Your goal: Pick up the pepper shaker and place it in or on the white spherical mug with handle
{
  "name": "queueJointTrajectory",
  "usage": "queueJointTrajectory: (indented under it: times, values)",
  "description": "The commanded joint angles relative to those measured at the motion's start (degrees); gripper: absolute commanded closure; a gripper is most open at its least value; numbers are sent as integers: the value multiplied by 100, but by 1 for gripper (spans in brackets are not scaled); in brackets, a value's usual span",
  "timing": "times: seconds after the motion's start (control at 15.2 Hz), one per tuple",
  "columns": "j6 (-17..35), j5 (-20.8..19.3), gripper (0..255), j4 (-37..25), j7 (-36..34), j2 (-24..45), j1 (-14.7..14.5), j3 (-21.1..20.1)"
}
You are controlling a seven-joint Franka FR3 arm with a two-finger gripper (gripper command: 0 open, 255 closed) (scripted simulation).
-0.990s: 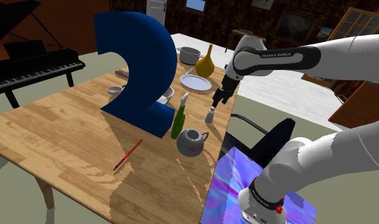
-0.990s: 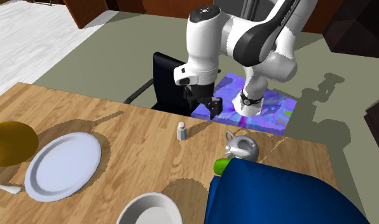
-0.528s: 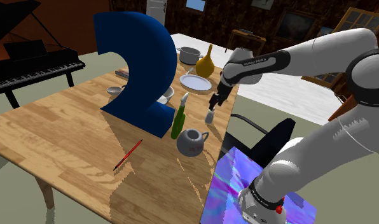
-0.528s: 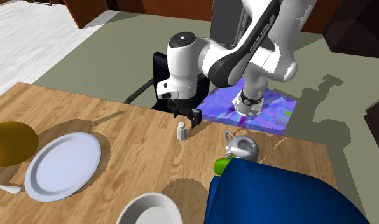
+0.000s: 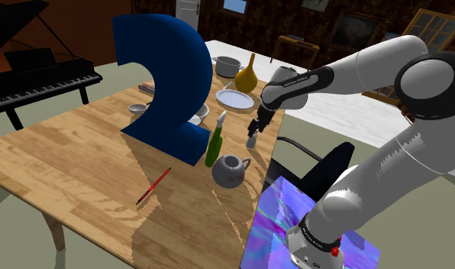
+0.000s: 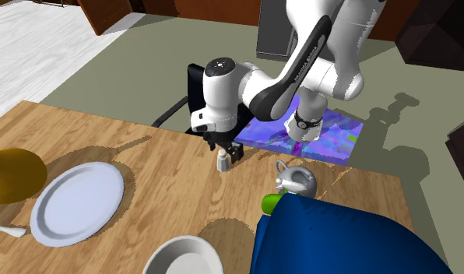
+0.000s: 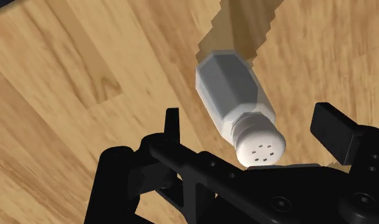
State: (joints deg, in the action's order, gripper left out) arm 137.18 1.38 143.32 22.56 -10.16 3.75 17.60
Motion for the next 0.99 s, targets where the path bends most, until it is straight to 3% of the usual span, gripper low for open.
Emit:
queueJointTrajectory:
  times: [0.0, 0.4, 0.46, 0.92]
  values:
    - [76, 27, 0, 13, 17, 62, -9, 5]
    - [76, 28, 0, 12, 18, 63, -10, 4]
    - [75, 27, 255, 13, 18, 63, -9, 5]
    - [75, 28, 255, 10, 18, 65, -10, 5]
